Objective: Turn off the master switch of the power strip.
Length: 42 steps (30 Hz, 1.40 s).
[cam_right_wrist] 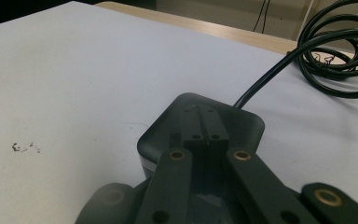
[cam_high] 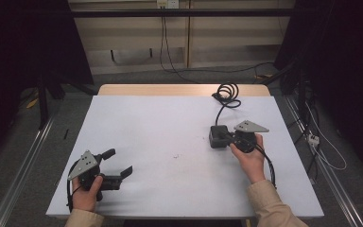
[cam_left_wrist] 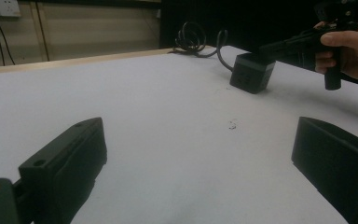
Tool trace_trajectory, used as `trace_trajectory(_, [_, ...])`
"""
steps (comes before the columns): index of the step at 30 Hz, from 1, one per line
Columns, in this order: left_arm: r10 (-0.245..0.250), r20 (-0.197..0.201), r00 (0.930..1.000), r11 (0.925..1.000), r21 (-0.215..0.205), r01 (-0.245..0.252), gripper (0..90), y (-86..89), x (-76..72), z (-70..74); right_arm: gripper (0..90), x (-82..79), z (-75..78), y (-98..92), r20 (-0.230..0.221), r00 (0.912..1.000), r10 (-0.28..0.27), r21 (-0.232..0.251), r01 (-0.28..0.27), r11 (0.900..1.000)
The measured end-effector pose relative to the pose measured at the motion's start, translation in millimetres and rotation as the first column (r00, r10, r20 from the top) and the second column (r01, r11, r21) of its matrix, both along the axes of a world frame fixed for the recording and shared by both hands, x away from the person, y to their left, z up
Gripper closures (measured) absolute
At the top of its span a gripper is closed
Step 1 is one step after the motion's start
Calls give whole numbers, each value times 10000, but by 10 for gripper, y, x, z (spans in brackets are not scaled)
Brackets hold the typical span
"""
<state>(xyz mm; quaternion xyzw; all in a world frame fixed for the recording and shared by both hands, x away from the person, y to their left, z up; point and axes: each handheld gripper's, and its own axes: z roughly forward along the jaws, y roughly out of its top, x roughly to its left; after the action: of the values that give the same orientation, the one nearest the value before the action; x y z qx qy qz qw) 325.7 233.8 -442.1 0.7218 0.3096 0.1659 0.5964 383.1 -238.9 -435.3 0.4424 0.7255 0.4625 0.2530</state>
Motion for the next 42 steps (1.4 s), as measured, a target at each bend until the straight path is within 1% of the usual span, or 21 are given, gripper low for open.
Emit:
trace_trajectory(9, [-13,-7,10000,10000,-2,13,28,-10,-5,5,900,-14,7,22,69,10000,-18,-185,19,9998])
trace_trajectory(16, [-19,-5,10000,10000,15,19,28,-12,-2,5,900,-19,12,11,-16,10000,47,-65,-48,10000])
trace_trajectory(21, [-42,5,10000,10000,16,42,28,-16,-1,5,900,-31,19,32,8,10000,81,-215,-80,9997])
trace_trajectory(23, [-54,26,10000,10000,32,53,28,-16,0,5,900,-31,19,27,-17,10000,70,-147,-70,9999])
trace_trajectory(25, [-52,19,10000,10000,33,52,28,-17,1,4,900,-33,39,20,68,10000,58,3,-58,10000])
trace_trajectory(26, [-48,10,10000,10000,32,48,28,-18,1,3,900,-32,45,20,57,9999,86,-58,-86,9999])
trace_trajectory(31, [-70,-4,10000,9999,103,70,28,-19,5,0,900,-28,42,15,59,9999,88,-14,-88,10000])
trace_trajectory(38, [-30,-5,10000,10000,63,30,28,-1,-2,-4,900,-21,39,22,87,9999,57,12,-57,10000])
trace_trajectory(40, [31,-9,10000,10000,32,-31,28,12,-8,-5,900,-11,31,18,80,10000,38,142,-39,9999])
trace_trajectory(42, [17,-5,10000,10000,30,-17,28,27,-8,-5,900,2,22,12,75,10000,47,372,-50,9993])
